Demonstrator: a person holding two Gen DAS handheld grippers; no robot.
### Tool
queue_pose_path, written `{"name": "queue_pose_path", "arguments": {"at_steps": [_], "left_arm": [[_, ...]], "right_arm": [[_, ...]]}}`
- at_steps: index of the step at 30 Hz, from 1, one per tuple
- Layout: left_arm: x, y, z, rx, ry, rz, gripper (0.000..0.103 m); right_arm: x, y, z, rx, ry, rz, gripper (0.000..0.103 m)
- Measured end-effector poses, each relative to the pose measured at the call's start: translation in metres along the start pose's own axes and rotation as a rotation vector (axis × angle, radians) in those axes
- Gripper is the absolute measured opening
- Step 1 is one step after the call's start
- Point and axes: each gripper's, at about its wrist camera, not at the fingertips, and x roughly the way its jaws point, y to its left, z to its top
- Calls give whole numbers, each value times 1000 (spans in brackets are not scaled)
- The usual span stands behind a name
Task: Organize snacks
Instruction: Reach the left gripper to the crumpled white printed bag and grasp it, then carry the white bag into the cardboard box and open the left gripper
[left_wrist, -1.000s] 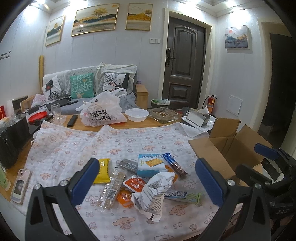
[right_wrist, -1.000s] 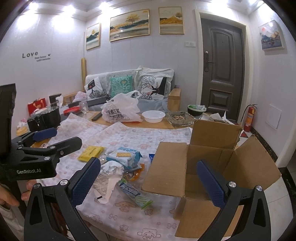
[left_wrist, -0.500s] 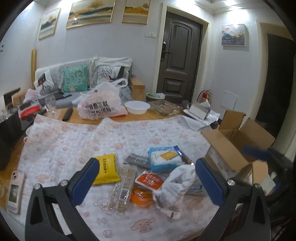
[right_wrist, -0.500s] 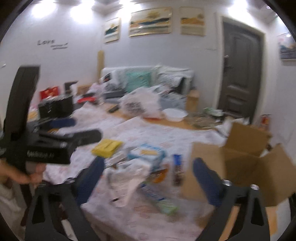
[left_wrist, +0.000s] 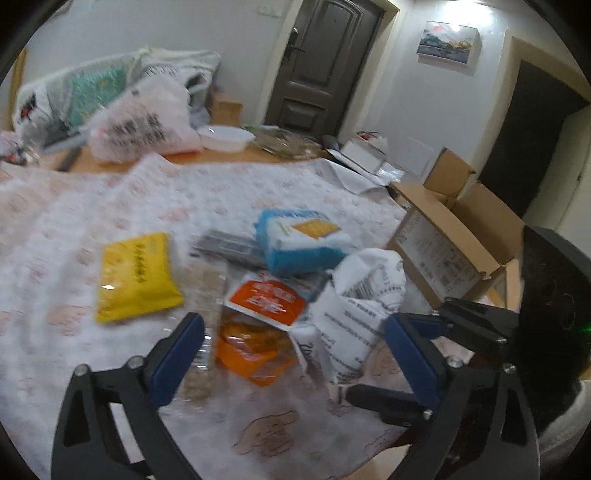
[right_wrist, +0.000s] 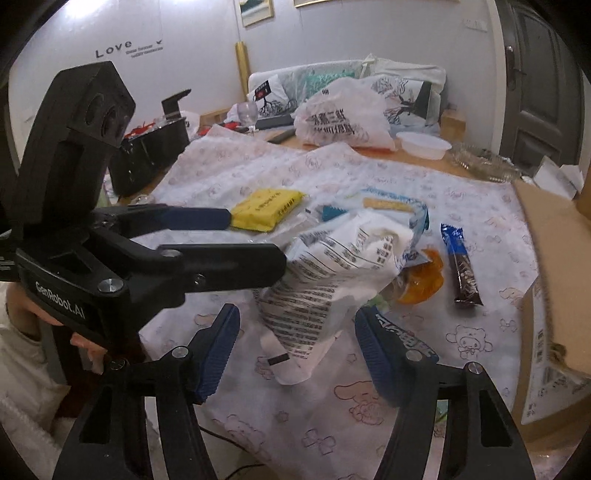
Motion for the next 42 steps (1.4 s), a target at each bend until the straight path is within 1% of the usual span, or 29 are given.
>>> {"name": "queue_pose_path", "arguments": {"at_steps": [1, 2, 3, 5, 7, 9, 11, 12, 14, 15, 17, 18, 20, 23, 24, 26, 29, 31, 35, 42], "left_arm": [[1, -1, 0, -4, 1, -16, 86], [7, 0, -1, -12, 13, -67, 83], [10, -1, 0, -13, 19, -88, 78], [15, -4, 2, -17, 28, -121, 77], [21, -5, 3, -13, 40, -148, 76], [28, -6, 3, -9, 60, -159, 75], [36, -6, 1, -8, 81, -163, 66], [42, -6, 0, -9, 96, -151, 59], [43, -7, -1, -4, 86, -141, 54], [44, -7, 0, -10, 91, -152, 50], [44, -7, 1, -11, 93, -145, 46], [44, -7, 1, -14, 94, -140, 41], [45, -6, 2, -23, 98, -142, 40], [44, -8, 2, -16, 98, -133, 39], [43, -8, 2, -16, 98, -131, 39], [42, -8, 2, -15, 95, -121, 38], [36, -5, 3, -36, 84, -126, 37], [28, -6, 4, -30, 71, -123, 37], [14, -10, 5, -25, 52, -107, 36], [-33, -25, 11, -2, -27, -73, 36]], "right_arm": [[3, -3, 0, 7, 5, 8, 61], [5, -6, 1, 13, 8, 19, 61], [8, -10, 1, 23, 9, 42, 61], [11, -13, 2, 31, 11, 71, 61], [16, -17, 4, 29, 15, 74, 62], [18, -21, 5, 40, 13, 97, 62], [19, -22, 6, 38, 12, 108, 64], [19, -22, 6, 35, 12, 112, 64], [21, -23, 7, 25, 13, 113, 64], [22, -23, 8, 20, 14, 114, 64], [20, -26, 9, 20, 4, 123, 66], [20, -27, 9, 15, 5, 127, 67], [20, -26, 9, 5, 2, 132, 71], [22, -23, 10, -5, 2, 122, 71], [22, -23, 10, -6, 3, 117, 69], [21, -22, 10, -5, 0, 120, 57], [13, -16, 11, -23, -20, 122, 46], [9, -12, 13, -39, -27, 112, 46], [0, -3, 17, -45, -45, 120, 46], [-30, 21, 28, -100, -115, 117, 46]]}}
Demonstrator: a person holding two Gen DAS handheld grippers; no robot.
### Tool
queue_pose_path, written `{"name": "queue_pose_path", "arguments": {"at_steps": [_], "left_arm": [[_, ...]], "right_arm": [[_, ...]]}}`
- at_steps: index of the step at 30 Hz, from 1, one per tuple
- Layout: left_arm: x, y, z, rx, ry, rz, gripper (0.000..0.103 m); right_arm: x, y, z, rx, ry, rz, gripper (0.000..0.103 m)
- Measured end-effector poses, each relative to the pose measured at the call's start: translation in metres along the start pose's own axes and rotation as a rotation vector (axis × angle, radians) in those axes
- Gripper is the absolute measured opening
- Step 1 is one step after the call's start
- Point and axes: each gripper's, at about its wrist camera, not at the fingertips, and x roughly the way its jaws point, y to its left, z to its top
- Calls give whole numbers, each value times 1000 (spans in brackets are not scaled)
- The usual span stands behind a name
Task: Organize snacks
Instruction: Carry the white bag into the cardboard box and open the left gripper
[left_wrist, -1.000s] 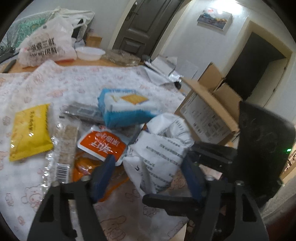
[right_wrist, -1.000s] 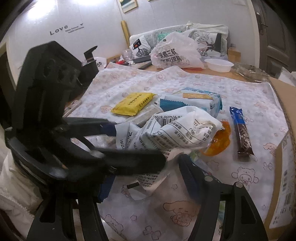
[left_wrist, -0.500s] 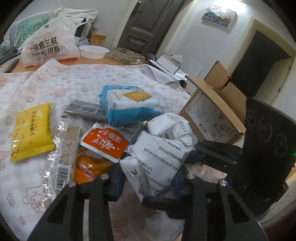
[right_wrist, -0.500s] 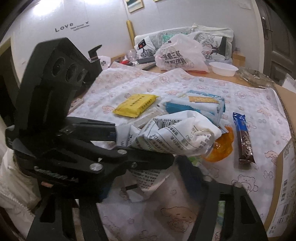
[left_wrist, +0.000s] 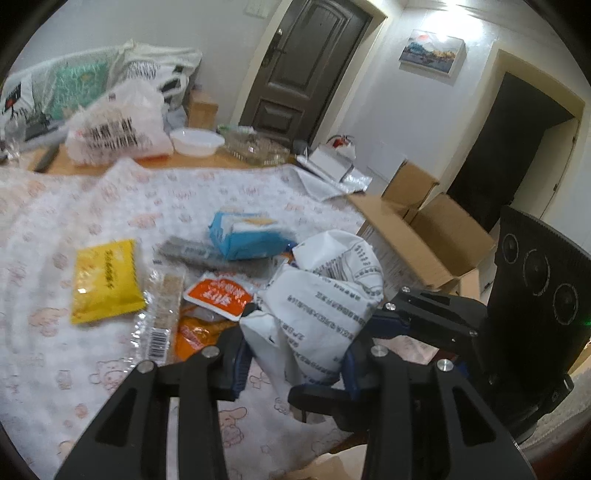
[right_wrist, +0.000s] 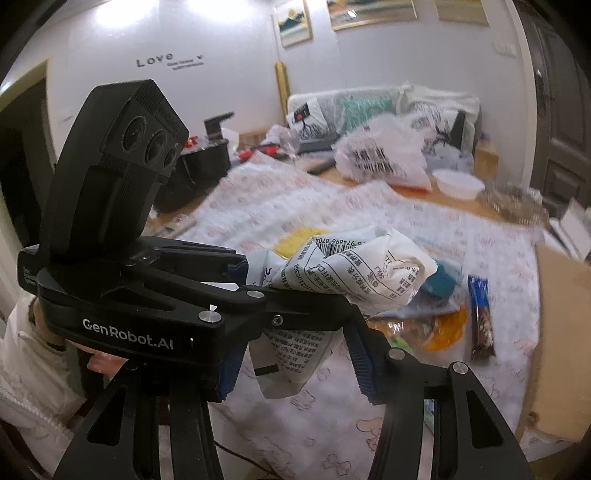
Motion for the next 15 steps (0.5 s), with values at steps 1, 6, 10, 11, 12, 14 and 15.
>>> {"name": "queue_pose_path", "arguments": {"at_steps": [1, 6, 10, 11, 12, 14, 15], "left_arm": [[-9, -4, 2, 8, -15, 8, 36], [-40, -27, 12, 44, -63, 38, 36], [-59, -53, 26, 91, -94, 56, 36], [-59, -58, 28, 98, -97, 57, 36], [-61, -67, 33, 112, -101, 55, 36], [-61, -85, 44, 144, -108, 49, 36], [-59, -91, 48, 154, -108, 46, 36]], "right_arm": [[-5, 5, 3, -12, -13, -2, 46], [-31, 23, 19, -55, -70, -10, 46], [-55, 30, 28, -67, -121, -25, 47], [-62, 29, 30, -68, -135, -32, 47], [-70, 29, 31, -67, -147, -38, 47], [-85, 24, 36, -62, -171, -56, 47], [-94, 21, 37, -58, -184, -69, 47]]}}
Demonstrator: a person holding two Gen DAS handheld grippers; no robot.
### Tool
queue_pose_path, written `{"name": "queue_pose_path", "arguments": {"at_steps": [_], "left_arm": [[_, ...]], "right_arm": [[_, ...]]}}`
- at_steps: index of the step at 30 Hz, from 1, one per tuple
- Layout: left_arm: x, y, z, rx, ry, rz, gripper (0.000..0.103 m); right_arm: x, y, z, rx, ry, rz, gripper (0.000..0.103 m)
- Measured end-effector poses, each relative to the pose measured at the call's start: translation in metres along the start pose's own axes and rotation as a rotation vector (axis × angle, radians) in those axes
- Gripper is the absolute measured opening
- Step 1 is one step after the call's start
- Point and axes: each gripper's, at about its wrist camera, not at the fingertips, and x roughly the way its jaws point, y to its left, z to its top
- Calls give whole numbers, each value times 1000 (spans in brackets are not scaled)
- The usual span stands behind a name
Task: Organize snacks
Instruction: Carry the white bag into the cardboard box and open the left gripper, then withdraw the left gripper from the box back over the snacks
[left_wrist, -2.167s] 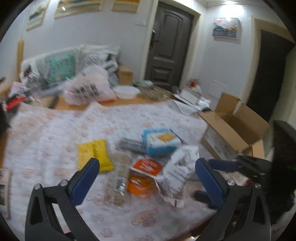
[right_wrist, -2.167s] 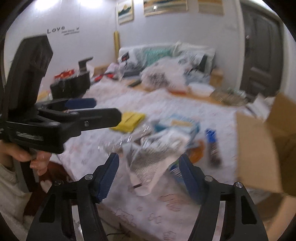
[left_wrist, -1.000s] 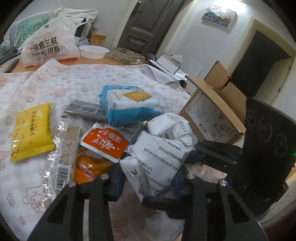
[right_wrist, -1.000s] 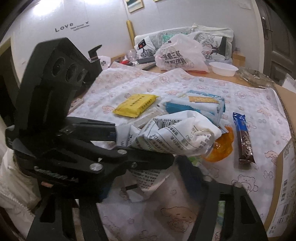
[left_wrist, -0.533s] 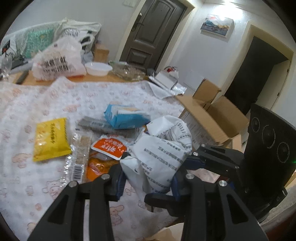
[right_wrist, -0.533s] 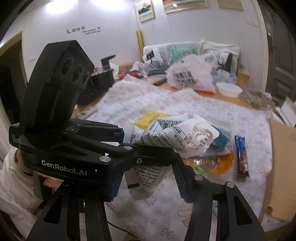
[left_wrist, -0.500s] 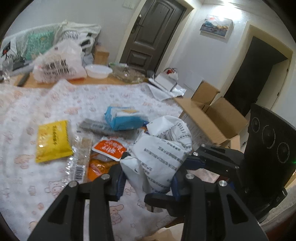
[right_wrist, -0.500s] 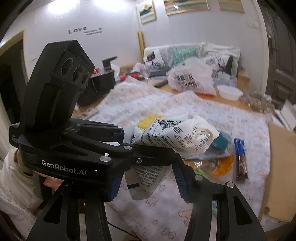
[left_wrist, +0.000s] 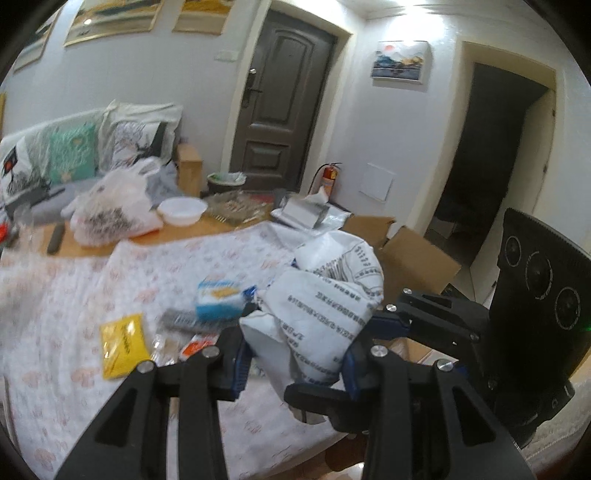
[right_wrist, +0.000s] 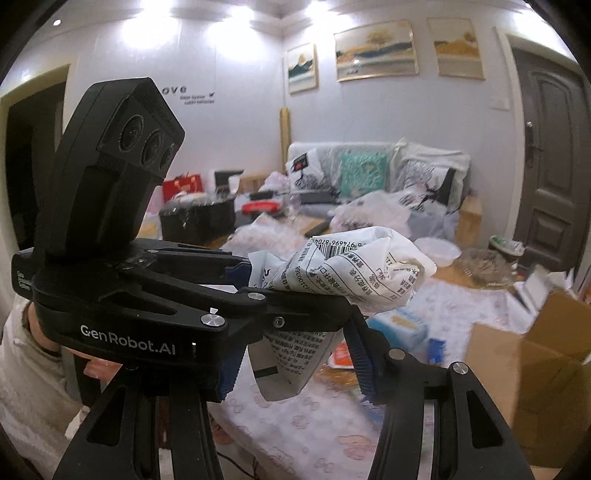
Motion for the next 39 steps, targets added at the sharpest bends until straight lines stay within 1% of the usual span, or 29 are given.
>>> {"name": "queue_pose_path", "arguments": {"at_steps": [3, 6, 10, 11, 16, 21, 23, 26, 29, 30, 34, 35, 36, 37, 38, 39], "left_arm": [[11, -25, 19, 43, 1, -29, 36], [31, -56, 35, 89, 18, -62, 36], [69, -93, 52, 139, 67, -107, 36], [84, -105, 57, 152, 93, -124, 36], [142, -133, 63, 171, 204, -167, 36], [198, -142, 61, 156, 337, -181, 37], [212, -140, 58, 156, 373, -175, 37], [228, -141, 53, 163, 423, -165, 40], [233, -142, 53, 175, 423, -156, 41], [236, -139, 55, 178, 423, -151, 42], [234, -130, 58, 180, 412, -98, 53], [230, -126, 60, 169, 402, -98, 54], [227, -124, 62, 164, 394, -96, 57], [223, -124, 62, 163, 388, -92, 63], [219, -122, 63, 165, 377, -82, 66], [214, -120, 65, 170, 364, -67, 70]], "right_arm": [[-22, -14, 4, 10, -27, -47, 47], [-46, -39, 4, 50, -47, -104, 48], [-72, -78, -6, 119, -51, -171, 49], [-78, -88, -9, 138, -48, -189, 50], [-89, -135, -27, 248, 9, -247, 51], [-89, -179, -49, 368, 99, -257, 51], [-85, -188, -57, 392, 133, -259, 51], [-81, -192, -62, 378, 171, -290, 51], [-84, -191, -65, 350, 174, -309, 53], [-83, -190, -64, 347, 173, -308, 53], [-79, -191, -63, 352, 190, -300, 55], [-77, -193, -63, 357, 193, -298, 57], [-74, -194, -62, 361, 194, -296, 60], [-74, -194, -62, 365, 194, -296, 66], [-75, -194, -61, 368, 191, -299, 69], [-74, -194, -59, 370, 189, -301, 70]]}}
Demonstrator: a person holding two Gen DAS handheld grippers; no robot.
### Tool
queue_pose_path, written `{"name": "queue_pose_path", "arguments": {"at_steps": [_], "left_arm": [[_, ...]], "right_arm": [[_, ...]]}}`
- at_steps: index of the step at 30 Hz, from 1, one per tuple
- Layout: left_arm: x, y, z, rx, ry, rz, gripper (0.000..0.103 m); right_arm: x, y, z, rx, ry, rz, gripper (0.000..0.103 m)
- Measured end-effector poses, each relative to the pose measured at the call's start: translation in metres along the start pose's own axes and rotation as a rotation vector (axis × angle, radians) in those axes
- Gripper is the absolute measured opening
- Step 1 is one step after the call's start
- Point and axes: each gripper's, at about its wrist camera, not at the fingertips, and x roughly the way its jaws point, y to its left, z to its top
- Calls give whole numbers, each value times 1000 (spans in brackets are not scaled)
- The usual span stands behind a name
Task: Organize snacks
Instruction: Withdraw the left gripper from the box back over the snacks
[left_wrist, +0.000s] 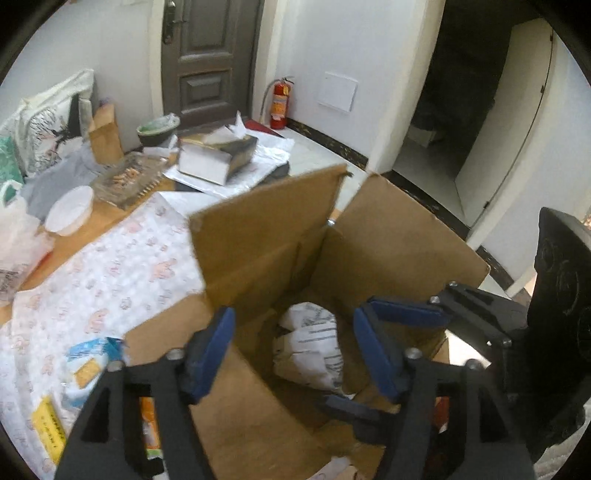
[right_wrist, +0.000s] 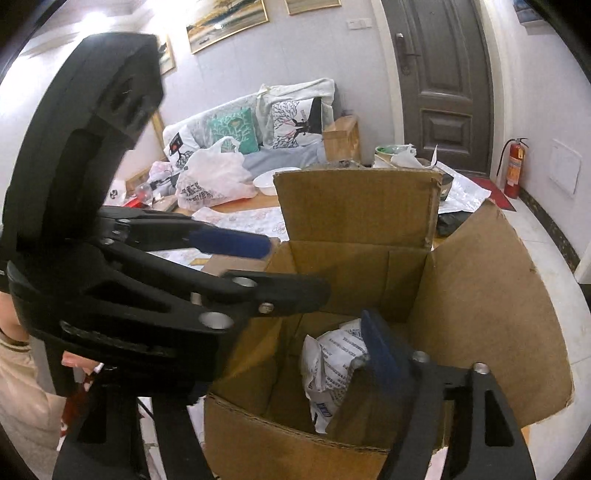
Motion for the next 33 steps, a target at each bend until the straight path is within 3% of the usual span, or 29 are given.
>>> {"name": "queue_pose_path", "arguments": {"at_steps": [6, 11, 16, 24, 30, 33], "left_arm": [[-36, 19, -7, -30, -68, 43, 73], [-82, 39, -25, -62, -143, 85, 77], [-128, 65, -54, -104, -202, 138, 80], [-176, 126, -124, -195, -240, 226, 81], [-176, 173, -177, -272, -215, 249, 81], [-162, 189, -196, -307, -196, 239, 81]], "right_arm": [[-7, 11, 1, -12, -21, -24, 84], [-14, 40, 5, -68, -70, -61, 103], [-15, 85, 13, -153, -97, -107, 103], [9, 159, 20, -231, -74, 42, 103], [53, 219, 3, -341, 28, 133, 100], [79, 236, -10, -369, 100, 166, 87]]}}
